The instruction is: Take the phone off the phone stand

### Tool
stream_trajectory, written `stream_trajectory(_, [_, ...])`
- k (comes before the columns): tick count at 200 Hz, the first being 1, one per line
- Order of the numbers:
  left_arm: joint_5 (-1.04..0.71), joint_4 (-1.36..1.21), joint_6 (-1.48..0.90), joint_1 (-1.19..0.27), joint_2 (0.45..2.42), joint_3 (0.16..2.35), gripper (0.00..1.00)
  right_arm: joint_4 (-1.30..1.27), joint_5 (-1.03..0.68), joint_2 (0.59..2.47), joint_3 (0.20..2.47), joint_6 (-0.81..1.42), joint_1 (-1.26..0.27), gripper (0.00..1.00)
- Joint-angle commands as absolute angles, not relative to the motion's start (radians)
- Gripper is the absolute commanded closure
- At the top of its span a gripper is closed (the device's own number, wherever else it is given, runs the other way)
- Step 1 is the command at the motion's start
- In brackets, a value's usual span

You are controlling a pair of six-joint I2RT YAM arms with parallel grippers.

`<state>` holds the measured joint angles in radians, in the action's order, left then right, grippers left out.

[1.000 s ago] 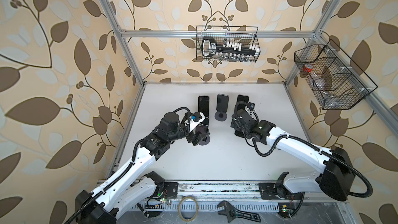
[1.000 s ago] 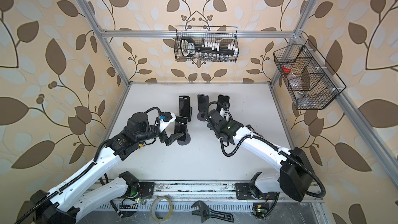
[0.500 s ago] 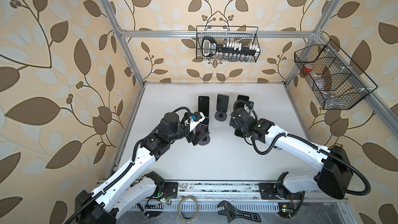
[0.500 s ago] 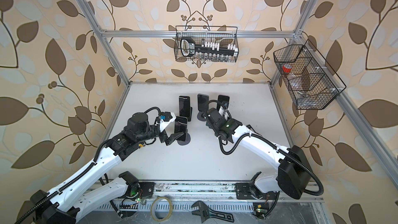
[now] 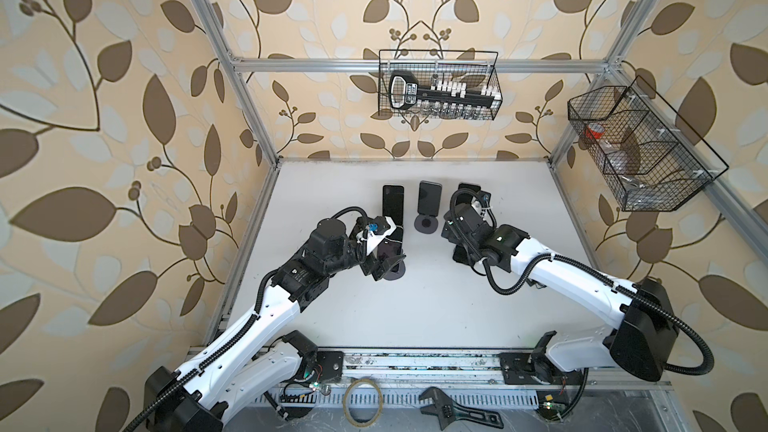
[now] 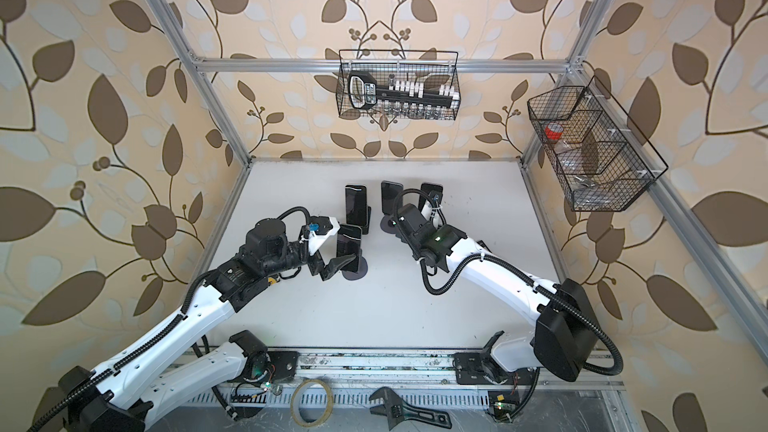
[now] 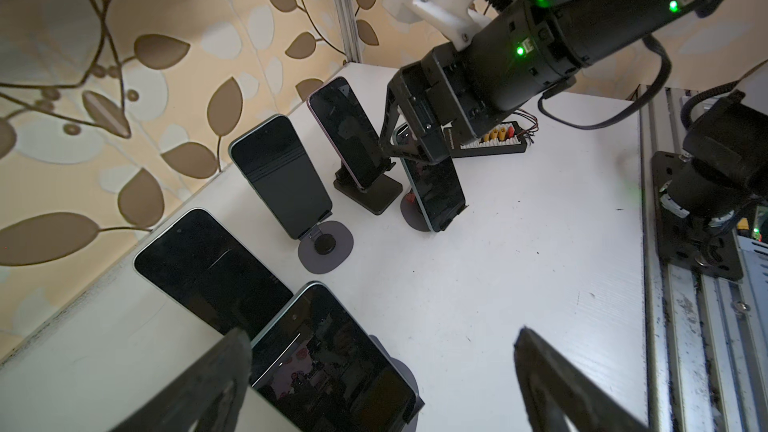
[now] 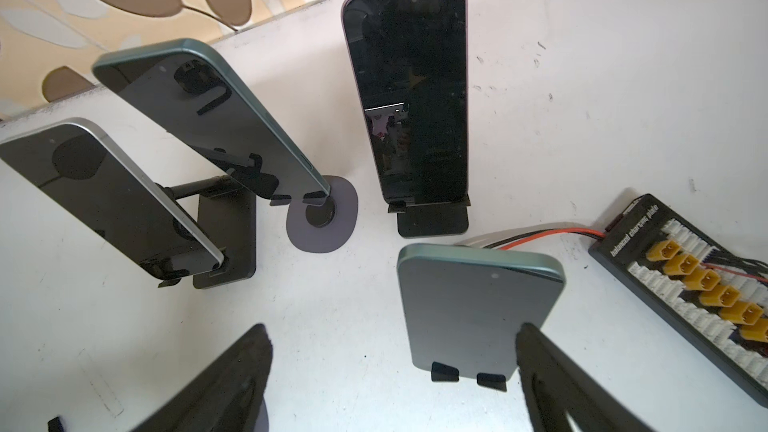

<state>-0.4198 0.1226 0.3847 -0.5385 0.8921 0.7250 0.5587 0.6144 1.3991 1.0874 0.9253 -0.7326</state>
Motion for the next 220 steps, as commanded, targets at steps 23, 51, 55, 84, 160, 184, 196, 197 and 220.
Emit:
stream_trajectory(23, [-0.443, 0.089, 0.379, -0.549, 0.891, 0.729, 0.02, 0.587, 0.651, 1.39, 1.079, 0.94, -0.729, 0.08])
stream_trajectory(51, [-0.439, 0.092, 0.382, -0.549, 0.89, 0.728, 0.02, 0.588, 0.641, 1.396, 1.072, 0.943, -0.729, 0.08])
stream_trajectory(55, [-0.439, 0.093, 0.383, -0.549, 0.891, 0.728, 0.02, 0.587, 0.64, 1.397, 1.071, 0.944, -0.729, 0.08])
stream_trajectory(84, [-0.442, 0.095, 0.383, -0.549, 0.892, 0.729, 0.02, 0.587, 0.64, 1.399, 1.068, 0.95, -0.73, 0.09])
stream_trajectory(160, [-0.448, 0.098, 0.377, -0.549, 0.895, 0.732, 0.02, 0.598, 0.648, 1.384, 1.061, 0.943, -0.729, 0.1])
stream_trajectory(184, [-0.446, 0.103, 0.378, -0.552, 0.894, 0.734, 0.02, 0.612, 0.659, 1.389, 1.056, 0.945, -0.727, 0.1])
stream_trajectory(196, [-0.445, 0.105, 0.378, -0.552, 0.895, 0.734, 0.02, 0.614, 0.658, 1.394, 1.053, 0.947, -0.723, 0.1])
stream_trajectory(197, [-0.445, 0.105, 0.377, -0.553, 0.894, 0.735, 0.02, 0.614, 0.658, 1.394, 1.053, 0.947, -0.723, 0.1])
stream_trajectory(220, [-0.442, 0.11, 0.382, -0.558, 0.897, 0.735, 0.02, 0.618, 0.658, 1.403, 1.05, 0.946, -0.716, 0.1])
